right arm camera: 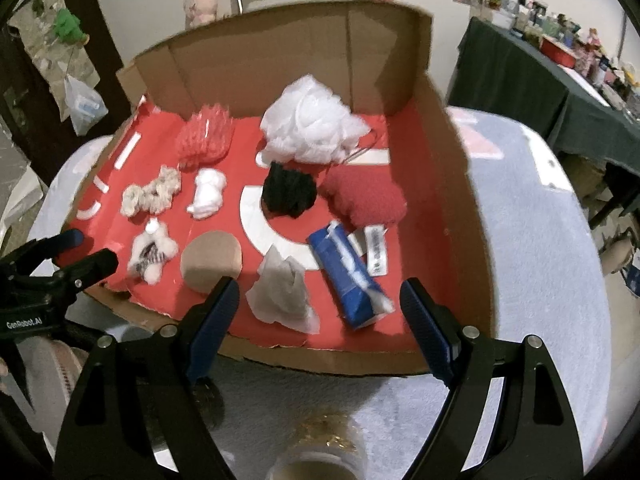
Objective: Organize soft objects
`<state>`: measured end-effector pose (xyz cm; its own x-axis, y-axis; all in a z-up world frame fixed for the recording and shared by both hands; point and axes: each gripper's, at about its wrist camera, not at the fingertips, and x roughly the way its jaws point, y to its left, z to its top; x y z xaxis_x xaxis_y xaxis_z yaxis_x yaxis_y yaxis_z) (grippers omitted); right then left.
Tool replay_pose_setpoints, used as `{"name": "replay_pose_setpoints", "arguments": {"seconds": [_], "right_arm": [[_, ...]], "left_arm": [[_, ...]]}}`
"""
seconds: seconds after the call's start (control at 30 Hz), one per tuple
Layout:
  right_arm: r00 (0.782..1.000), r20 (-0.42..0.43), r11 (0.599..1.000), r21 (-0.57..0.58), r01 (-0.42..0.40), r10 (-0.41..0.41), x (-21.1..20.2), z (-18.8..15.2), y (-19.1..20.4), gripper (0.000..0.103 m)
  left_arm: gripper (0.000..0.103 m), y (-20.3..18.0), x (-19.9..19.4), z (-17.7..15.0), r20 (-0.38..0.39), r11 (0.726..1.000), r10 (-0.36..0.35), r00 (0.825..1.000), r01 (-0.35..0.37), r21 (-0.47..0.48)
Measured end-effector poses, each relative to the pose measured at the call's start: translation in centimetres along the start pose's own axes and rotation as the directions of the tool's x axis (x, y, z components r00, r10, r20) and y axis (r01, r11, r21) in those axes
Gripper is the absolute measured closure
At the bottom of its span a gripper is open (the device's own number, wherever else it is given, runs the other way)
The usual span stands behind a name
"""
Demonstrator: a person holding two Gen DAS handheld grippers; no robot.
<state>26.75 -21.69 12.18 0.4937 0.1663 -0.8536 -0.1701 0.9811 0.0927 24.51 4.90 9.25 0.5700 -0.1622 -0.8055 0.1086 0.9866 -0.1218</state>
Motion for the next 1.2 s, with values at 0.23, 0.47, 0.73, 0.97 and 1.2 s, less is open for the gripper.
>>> {"name": "replay_pose_setpoints", "arguments": {"seconds": [0.23,0.47,0.73,0.97,1.2], "right_arm": [[0.993,0.117,0.999,-0.011,0.031,-0.03,-5.0,-0.5,-0.1,0.021],[0.959,0.278,0.996,-0.062,0.068,-0.048,-11.5,-4.4,0.9,0.01],[0.926,0.377,0.994,-0.09,0.061,-0.022,-14.2,-10.7,2.5,0.006],[0.93,0.366,0.994,-0.08,0.08,-0.045,-12.0,-14.8,3.2,0.004],[0.956,0.289,0.996,-0.046,0.076,-0.059,-8.3,-17.1,2.3,0.004]], "left_arm": [[0.0,-0.7,-5.3,-0.7,0.149,0.999,0.046,0.988,-0.049,0.015],[0.0,-2.2,-11.1,-4.5,0.278,0.999,0.04,0.96,-0.045,0.011],[0.0,-4.3,-14.0,-10.6,0.362,1.0,0.016,0.932,-0.023,0.014],[0.0,-5.0,-11.9,-14.1,0.333,1.0,0.023,0.943,-0.026,0.004],[0.0,-5.3,-7.9,-16.3,0.246,0.999,0.049,0.968,-0.052,0.005]]}}
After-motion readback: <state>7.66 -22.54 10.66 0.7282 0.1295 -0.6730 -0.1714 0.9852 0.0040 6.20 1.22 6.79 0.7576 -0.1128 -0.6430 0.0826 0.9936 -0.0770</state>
